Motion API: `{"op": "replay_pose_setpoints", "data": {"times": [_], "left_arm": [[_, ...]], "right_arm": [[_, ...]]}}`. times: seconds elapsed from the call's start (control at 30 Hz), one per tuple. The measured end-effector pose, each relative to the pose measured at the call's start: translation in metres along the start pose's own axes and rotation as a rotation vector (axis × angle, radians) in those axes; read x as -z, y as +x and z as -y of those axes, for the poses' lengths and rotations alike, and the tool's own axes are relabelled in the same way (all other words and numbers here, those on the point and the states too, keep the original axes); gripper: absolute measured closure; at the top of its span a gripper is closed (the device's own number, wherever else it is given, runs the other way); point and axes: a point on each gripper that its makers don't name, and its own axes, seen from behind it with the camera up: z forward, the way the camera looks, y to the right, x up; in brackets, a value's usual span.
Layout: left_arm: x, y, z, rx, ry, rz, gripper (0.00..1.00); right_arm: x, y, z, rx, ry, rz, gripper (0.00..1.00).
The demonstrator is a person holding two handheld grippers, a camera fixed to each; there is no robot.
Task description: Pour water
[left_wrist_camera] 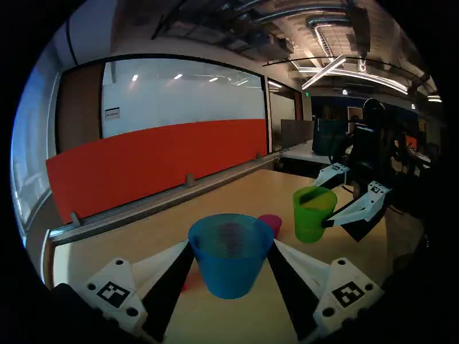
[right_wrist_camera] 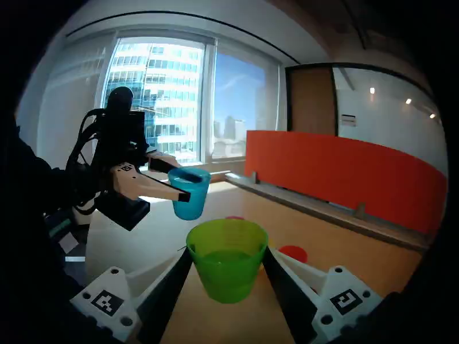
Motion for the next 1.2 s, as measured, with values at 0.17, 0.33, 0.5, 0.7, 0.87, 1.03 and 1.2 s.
{"op": "replay_pose_setpoints", "data": {"times": [0.17, 0.33, 0.5, 0.7, 0.87, 1.03, 1.2], "left_arm": [[-0.007, -0.020, -0.005, -0.009, -0.015, 0.052, 0.14], [-0.016, -0.040, -0.010, -0.029, -0.030, 0.106, 0.14], [-0.021, -0.064, -0.015, -0.046, -0.047, 0.166, 0.14], [-0.025, -0.093, -0.023, -0.043, -0.077, 0.238, 0.13], [-0.029, -0.115, -0.027, -0.045, -0.099, 0.302, 0.13], [-0.035, -0.133, -0.030, -0.053, -0.120, 0.353, 0.13], [-0.041, -0.146, -0.035, -0.046, -0.147, 0.388, 0.13]], "right_arm": [[-0.002, -0.013, -0.006, -0.009, 0.004, 0.040, 0.12], [-0.004, -0.028, -0.010, -0.013, 0.018, 0.085, 0.12], [-0.006, -0.049, -0.012, -0.005, 0.033, 0.147, 0.12], [-0.011, -0.071, -0.015, 0.003, 0.045, 0.215, 0.12], [-0.016, -0.087, -0.017, 0.006, 0.054, 0.267, 0.12], [-0.021, -0.103, -0.020, 0.019, 0.059, 0.317, 0.12], [-0.027, -0.116, -0.021, 0.026, 0.068, 0.359, 0.12]]}}
